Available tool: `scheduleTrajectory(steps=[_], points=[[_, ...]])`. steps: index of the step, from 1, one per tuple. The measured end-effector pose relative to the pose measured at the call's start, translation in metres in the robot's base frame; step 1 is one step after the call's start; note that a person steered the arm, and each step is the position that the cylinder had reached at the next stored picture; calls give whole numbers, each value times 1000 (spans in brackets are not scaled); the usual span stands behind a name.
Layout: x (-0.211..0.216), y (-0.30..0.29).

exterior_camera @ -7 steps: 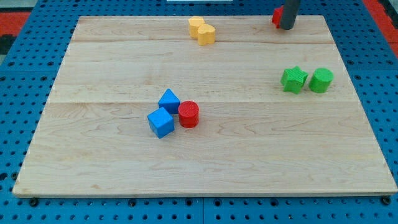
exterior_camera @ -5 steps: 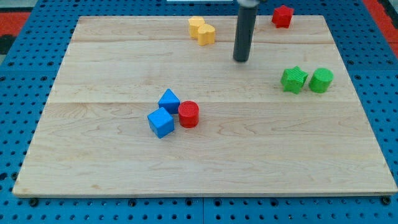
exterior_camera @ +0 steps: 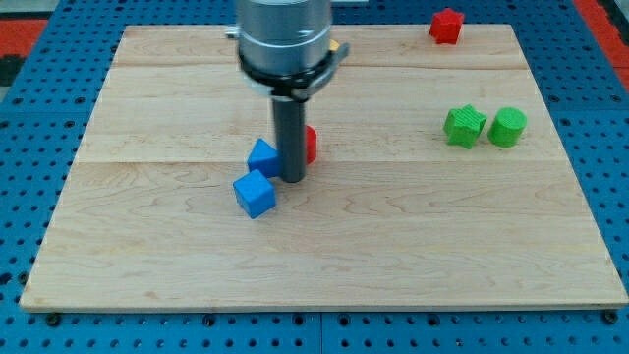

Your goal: Move the red circle closer to red star

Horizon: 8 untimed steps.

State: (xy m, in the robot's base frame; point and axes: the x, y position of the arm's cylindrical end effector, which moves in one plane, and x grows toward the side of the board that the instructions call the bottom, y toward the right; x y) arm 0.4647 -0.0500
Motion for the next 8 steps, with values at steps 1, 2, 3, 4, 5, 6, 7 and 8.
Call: scheduleTrajectory(steps=[1,2,3,4,5,6,7,8], points=[[-34,18],[-51,89],[-54,101],[-122,102],[-158,138],[-152,90],[-174,92],[-177,174]])
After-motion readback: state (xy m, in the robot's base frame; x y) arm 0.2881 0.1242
